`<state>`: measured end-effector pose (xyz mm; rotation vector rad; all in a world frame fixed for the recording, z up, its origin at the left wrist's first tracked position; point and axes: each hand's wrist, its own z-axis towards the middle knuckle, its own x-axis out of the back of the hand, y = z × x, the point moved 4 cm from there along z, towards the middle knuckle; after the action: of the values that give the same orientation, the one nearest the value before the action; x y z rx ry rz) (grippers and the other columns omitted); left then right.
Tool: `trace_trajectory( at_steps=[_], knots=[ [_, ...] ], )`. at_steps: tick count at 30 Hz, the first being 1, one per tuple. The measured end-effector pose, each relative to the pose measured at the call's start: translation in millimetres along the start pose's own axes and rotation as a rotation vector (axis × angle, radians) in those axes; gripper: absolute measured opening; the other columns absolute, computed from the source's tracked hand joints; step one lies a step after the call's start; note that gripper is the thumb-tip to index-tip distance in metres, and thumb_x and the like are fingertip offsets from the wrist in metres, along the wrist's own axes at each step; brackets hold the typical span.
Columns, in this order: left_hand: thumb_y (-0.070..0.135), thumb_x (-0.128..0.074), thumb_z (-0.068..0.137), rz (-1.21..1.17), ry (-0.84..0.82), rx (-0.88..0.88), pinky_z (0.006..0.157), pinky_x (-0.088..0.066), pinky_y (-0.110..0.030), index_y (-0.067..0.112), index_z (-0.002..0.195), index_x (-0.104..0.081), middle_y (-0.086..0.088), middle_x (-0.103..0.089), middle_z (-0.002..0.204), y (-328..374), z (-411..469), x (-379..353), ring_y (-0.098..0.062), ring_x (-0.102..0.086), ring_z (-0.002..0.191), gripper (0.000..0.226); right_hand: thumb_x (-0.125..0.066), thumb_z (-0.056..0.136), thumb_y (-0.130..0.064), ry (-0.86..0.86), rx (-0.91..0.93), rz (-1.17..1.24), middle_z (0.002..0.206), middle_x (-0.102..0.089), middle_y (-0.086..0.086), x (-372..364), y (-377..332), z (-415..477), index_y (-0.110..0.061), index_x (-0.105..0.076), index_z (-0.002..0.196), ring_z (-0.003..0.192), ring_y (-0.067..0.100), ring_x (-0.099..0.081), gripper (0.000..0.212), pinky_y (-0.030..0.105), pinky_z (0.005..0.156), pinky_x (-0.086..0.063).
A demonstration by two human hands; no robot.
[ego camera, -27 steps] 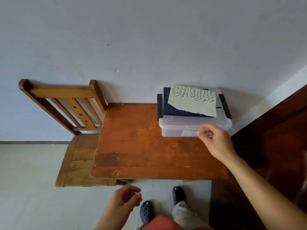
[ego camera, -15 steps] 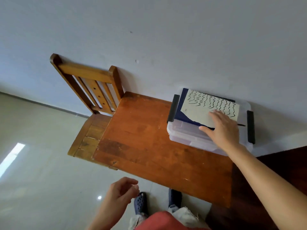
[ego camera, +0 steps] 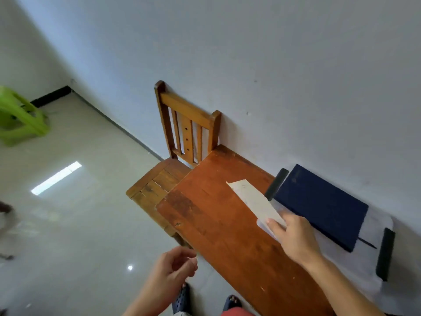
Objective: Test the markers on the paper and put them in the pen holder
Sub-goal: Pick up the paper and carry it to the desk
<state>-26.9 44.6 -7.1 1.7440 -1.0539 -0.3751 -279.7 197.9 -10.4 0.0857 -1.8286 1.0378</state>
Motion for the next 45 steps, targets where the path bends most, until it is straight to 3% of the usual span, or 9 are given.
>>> trace_trajectory(
  at_steps=[5, 12, 20, 23, 28, 32, 36, 41, 45],
  knots=[
    [0.030, -0.061, 0.067, -0.119, 0.213, 0.041, 0.054, -0.045, -0.023, 0.011, 0.084, -0.064, -0.008, -0.069, 0.067, -10.4, -28.7, 54.2, -0.013, -0.062, 0.062, 0.026, -0.064, 0.089, -0.035, -0.213, 0.120, 0.159, 0.098, -0.065, -0.019, -39.2, -81.3, 18.7, -0.031, -0.061, 0.106, 0.081, 0.004, -0.065, 0.018, 0.016, 0.068, -0.058],
    [0.030, -0.062, 0.066, -0.194, 0.480, 0.011, 0.054, -0.046, -0.025, 0.011, 0.083, -0.065, -0.010, -0.071, 0.070, -40.4, -68.0, 156.3, -0.016, -0.065, 0.063, 0.026, -0.066, 0.090, -0.025, -0.284, 0.339, 0.147, 0.081, -0.076, -0.010, -90.0, -197.6, 41.1, -0.022, -0.073, 0.086, 0.072, 0.006, -0.071, 0.009, 0.017, 0.053, -0.053],
    [0.029, -0.062, 0.064, -0.275, 0.634, 0.101, 0.053, -0.046, -0.025, 0.008, 0.085, -0.065, -0.011, -0.072, 0.071, -95.9, -120.7, 281.0, -0.015, -0.066, 0.062, 0.030, -0.068, 0.089, -0.025, -0.430, 0.481, 0.137, 0.071, -0.074, -0.014, -188.2, -328.2, 33.7, -0.033, -0.068, 0.080, 0.068, 0.002, -0.071, 0.012, 0.019, 0.050, -0.054],
    [0.030, -0.062, 0.064, -0.295, 0.667, 0.147, 0.053, -0.045, -0.025, 0.007, 0.085, -0.065, -0.015, -0.071, 0.074, -114.2, -132.9, 315.4, -0.016, -0.066, 0.062, 0.032, -0.067, 0.087, -0.036, -0.521, 0.501, 0.112, 0.080, -0.074, -0.010, -227.2, -359.4, 27.6, -0.030, -0.067, 0.081, 0.071, 0.011, -0.072, 0.009, 0.026, 0.056, -0.060],
    [0.025, -0.065, 0.070, -0.324, 0.677, 0.172, 0.053, -0.045, -0.024, 0.005, 0.086, -0.064, -0.018, -0.071, 0.076, -131.8, -117.0, 363.7, -0.017, -0.065, 0.062, 0.025, -0.054, 0.080, -0.069, -0.593, 0.530, 0.070, 0.075, -0.073, -0.008, -271.4, -393.3, 40.7, -0.020, -0.065, 0.076, 0.067, 0.014, -0.072, 0.050, 0.029, 0.051, -0.060],
    [0.027, -0.062, 0.065, -0.347, 0.682, 0.173, 0.053, -0.045, -0.023, 0.005, 0.085, -0.064, -0.018, -0.070, 0.075, -133.4, -80.2, 408.9, -0.016, -0.065, 0.062, 0.030, -0.055, 0.082, -0.062, -0.560, 0.482, 0.045, 0.078, -0.074, -0.012, -298.8, -419.9, 85.1, -0.021, -0.068, 0.076, 0.068, 0.014, -0.072, 0.042, 0.038, 0.053, -0.061],
    [0.029, -0.062, 0.063, -0.346, 0.698, 0.192, 0.055, -0.045, -0.025, 0.006, 0.086, -0.065, -0.017, -0.071, 0.075, -130.6, -31.1, 474.4, -0.016, -0.065, 0.063, 0.032, -0.065, 0.089, -0.037, -0.550, 0.444, 0.046, 0.072, -0.074, -0.008, -336.1, -469.9, 145.9, -0.029, -0.069, 0.074, 0.066, 0.014, -0.072, 0.018, 0.032, 0.051, -0.059],
    [0.021, -0.066, 0.074, -0.316, 0.711, 0.195, 0.052, -0.046, -0.019, 0.004, 0.088, -0.064, -0.021, -0.070, 0.077, -115.6, 26.4, 562.4, -0.013, -0.064, 0.062, 0.022, -0.065, 0.089, -0.037, -0.590, 0.477, 0.020, 0.072, -0.073, -0.003, -388.5, -558.5, 213.4, -0.022, -0.068, 0.074, 0.063, 0.014, -0.070, 0.022, 0.028, 0.050, -0.056],
    [0.001, -0.063, 0.082, -0.281, 0.715, 0.196, 0.052, -0.045, -0.014, 0.001, 0.086, -0.064, -0.025, -0.068, 0.076, -120.7, 60.1, 616.6, -0.011, -0.062, 0.058, 0.005, -0.066, 0.088, -0.035, -0.631, 0.516, -0.013, 0.067, -0.073, -0.002, -429.0, -626.4, 263.6, -0.011, -0.068, 0.073, 0.059, 0.012, -0.069, 0.029, 0.037, 0.052, -0.058]
  ],
)
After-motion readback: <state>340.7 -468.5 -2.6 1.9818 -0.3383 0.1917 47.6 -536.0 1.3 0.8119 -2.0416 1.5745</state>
